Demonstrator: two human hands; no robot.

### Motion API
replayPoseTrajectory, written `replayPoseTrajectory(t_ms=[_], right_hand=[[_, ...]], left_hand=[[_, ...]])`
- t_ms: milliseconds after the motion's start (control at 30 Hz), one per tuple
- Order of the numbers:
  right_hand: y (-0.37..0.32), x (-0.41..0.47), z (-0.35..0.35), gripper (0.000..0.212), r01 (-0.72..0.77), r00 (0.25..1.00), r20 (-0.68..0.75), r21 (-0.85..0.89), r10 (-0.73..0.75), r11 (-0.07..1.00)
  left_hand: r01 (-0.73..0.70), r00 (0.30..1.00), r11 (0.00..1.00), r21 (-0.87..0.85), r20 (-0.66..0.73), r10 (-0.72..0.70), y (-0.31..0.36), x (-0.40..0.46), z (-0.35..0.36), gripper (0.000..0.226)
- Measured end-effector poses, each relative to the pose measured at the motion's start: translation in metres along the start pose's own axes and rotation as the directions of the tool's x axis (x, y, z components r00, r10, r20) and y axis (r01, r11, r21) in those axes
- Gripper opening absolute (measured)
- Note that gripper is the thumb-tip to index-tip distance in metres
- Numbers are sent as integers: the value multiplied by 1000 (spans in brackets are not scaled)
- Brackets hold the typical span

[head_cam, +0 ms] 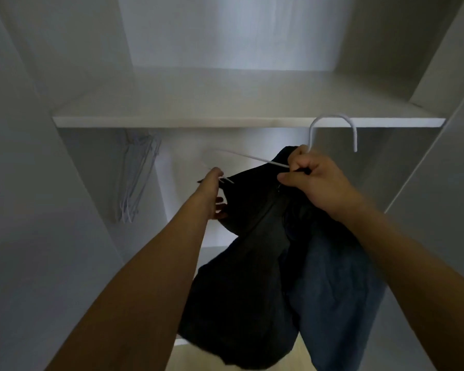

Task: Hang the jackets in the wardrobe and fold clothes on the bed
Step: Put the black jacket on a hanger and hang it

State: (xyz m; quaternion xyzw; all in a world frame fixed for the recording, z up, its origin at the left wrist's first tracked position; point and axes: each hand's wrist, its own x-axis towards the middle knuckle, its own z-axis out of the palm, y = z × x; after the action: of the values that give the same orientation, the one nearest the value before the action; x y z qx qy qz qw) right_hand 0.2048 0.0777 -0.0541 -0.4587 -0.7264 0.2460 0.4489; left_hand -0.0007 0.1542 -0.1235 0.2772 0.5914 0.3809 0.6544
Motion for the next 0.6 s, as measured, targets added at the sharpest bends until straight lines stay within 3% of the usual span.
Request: replayPoseTrajectory(t_ms=[67,200,333,467,533,600], right_hand=[[0,-7,-3,41,17,1000,-11,-21,-17,1000],[12,-22,-18,36,-21,998,-55,-1,21,1000],[30,-35,-36,40,-86,996,-30,-107,83,991],[49,-47,-41,43,-193,961,130,-306,242,932],[55,-51,-37,42,-258,939,150,-287,309,922],[57,-54,-33,42,-320,935,110,-153,337,935]], left_hand=[[43,994,999,-19,104,-40,-2,15,4,49],[-60,969,998,-23,240,64,-14,31,17,41],[-157,987,987,-37,32,158,-10,34,23,27],[-356,926,927,-115,-177,333,25,18,36,18],[-522,843,844,124,-72,532,30,-3,50,24],[-645,761,684,339,203,617,21,-29,65,29]])
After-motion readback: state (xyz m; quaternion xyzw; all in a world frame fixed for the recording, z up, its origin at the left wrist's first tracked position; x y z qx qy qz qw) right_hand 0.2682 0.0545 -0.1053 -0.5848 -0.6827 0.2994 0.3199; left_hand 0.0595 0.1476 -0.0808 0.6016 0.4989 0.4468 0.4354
